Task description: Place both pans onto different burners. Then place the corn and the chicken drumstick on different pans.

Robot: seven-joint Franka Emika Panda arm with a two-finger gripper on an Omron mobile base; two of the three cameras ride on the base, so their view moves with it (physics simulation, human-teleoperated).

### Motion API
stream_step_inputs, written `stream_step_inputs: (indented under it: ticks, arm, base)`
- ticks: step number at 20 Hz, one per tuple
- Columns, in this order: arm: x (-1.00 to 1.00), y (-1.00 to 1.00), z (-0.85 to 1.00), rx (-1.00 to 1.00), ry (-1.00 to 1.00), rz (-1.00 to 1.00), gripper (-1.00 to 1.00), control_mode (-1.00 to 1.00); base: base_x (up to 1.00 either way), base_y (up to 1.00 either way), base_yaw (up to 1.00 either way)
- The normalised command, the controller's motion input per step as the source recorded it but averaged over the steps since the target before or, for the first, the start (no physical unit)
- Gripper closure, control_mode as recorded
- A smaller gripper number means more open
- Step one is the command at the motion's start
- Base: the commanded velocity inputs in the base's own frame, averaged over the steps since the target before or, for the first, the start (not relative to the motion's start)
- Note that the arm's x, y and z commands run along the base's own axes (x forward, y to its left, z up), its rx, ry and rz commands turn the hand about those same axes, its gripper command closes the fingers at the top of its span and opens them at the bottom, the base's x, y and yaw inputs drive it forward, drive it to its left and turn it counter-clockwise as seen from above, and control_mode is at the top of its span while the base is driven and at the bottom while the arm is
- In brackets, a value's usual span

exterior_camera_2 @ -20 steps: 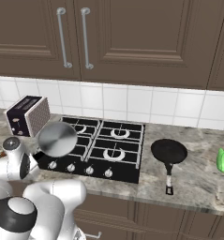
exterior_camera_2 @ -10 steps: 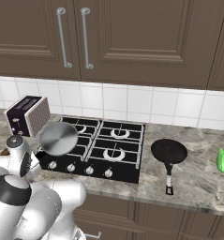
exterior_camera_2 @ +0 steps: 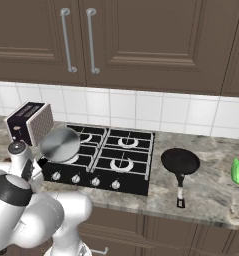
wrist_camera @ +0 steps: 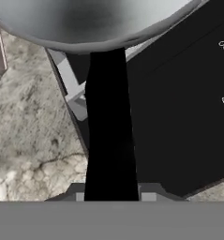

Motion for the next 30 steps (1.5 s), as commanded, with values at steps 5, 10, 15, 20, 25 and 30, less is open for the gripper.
stream_step_inputs:
  ticks: [5,10,15,20,25,30]
  arm:
    - [0.30,-0.22,0.00,0.04,0.02,-0.06,1.00,-1.00]
    - [0.16,-0.21,0.00,0.01,0.05,-0.09,1.00,-1.00]
    - [0.09,-0.01,-0.04,0.05,0.06,-0.02,1.00,-1.00]
    - [0.03,0.00,-0.14,0.10,0.07,0.00,1.00,-1.00]
    - [0.01,0.00,-0.22,0.14,0.08,0.00,1.00,-1.00]
    - [0.00,0.00,-0.18,0.11,0.05,0.00,1.00,-1.00]
  base:
    - [0.00,0.00,0.00]
    - [0.00,0.00,0.00]
    - [0.00,0.00,0.00]
    - [0.00,0.00,0.00]
    - [0.00,0.00,0.00]
    - [0.00,0.00,0.00]
